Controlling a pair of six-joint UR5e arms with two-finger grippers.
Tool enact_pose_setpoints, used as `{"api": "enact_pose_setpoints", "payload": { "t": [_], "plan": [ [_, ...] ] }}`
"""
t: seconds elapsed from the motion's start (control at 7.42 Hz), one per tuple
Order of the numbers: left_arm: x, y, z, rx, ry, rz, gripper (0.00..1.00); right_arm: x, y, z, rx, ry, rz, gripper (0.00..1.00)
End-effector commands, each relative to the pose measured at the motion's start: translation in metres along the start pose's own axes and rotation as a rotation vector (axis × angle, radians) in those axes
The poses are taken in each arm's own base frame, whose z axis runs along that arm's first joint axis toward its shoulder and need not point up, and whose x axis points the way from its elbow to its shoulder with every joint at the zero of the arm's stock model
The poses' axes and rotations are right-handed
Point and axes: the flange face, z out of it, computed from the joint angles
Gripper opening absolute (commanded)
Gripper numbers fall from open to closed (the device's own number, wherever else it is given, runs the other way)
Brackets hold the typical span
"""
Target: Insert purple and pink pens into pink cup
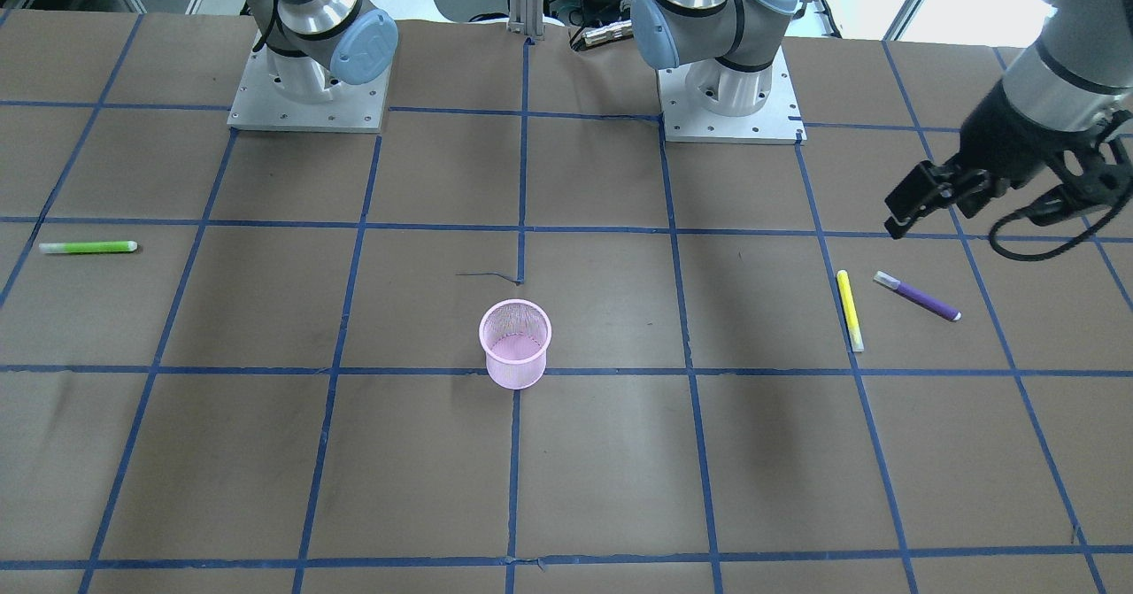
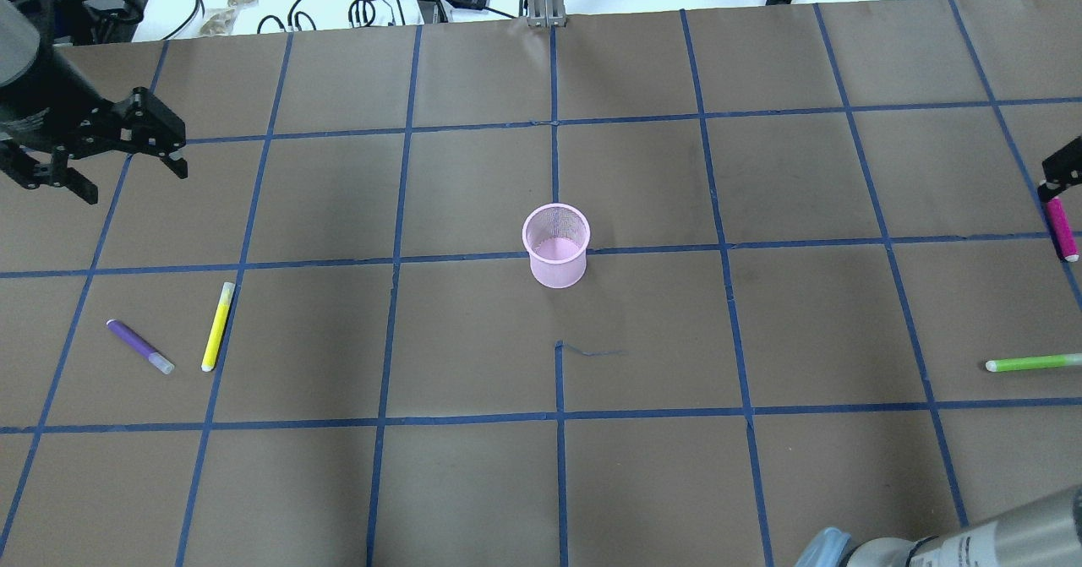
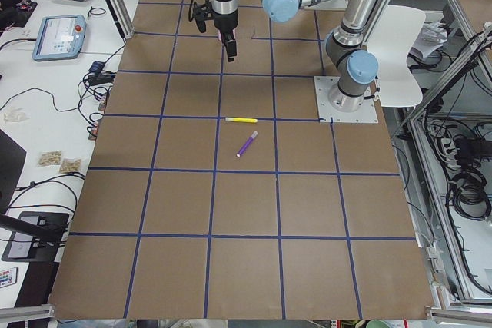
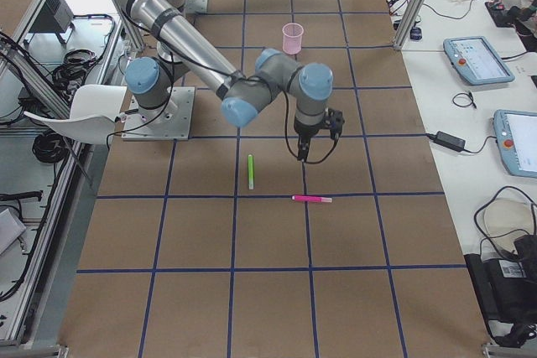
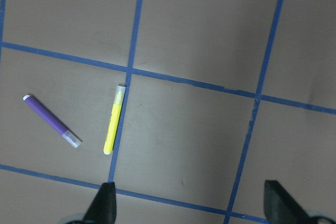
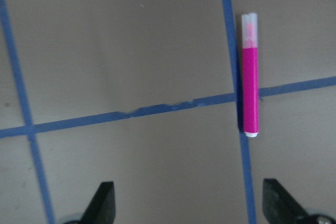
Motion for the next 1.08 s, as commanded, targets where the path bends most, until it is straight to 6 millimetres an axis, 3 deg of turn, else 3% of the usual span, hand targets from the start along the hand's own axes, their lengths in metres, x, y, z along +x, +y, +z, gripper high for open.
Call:
{"api": "enact_pose_setpoints", "payload": {
  "t": [0.0,0.13,0.27,0.54,0.67,0.81,0.94],
  "plan": [
    [-0.087,-0.021,0.046,0.029,0.001,-0.166,1.0,0.042,0.008,0.074,-0.002,-0.006,-0.02,0.97],
    [-0.114,-0.022,0.068,-0.006,0.006,-0.218,1.0,0.048,0.003,0.093,0.015,0.005,-0.078,0.84],
    [-0.137,-0.025,0.084,-0.025,0.009,-0.259,1.0,0.05,0.001,0.108,0.006,-0.003,-0.082,0.83],
    [-0.181,-0.026,0.124,-0.086,0.023,-0.341,1.0,0.054,-0.002,0.11,0.001,0.008,-0.082,0.67],
    [-0.192,-0.026,0.144,-0.121,0.033,-0.367,1.0,0.054,-0.003,0.109,0.001,0.011,-0.082,0.56],
    [-0.2,-0.031,0.158,-0.119,0.032,-0.376,1.0,0.054,-0.002,0.109,-0.002,0.009,-0.076,0.29],
    [-0.203,-0.036,0.174,-0.122,0.026,-0.382,1.0,0.054,-0.003,0.109,0.001,0.011,-0.075,0.18]
  ]
}}
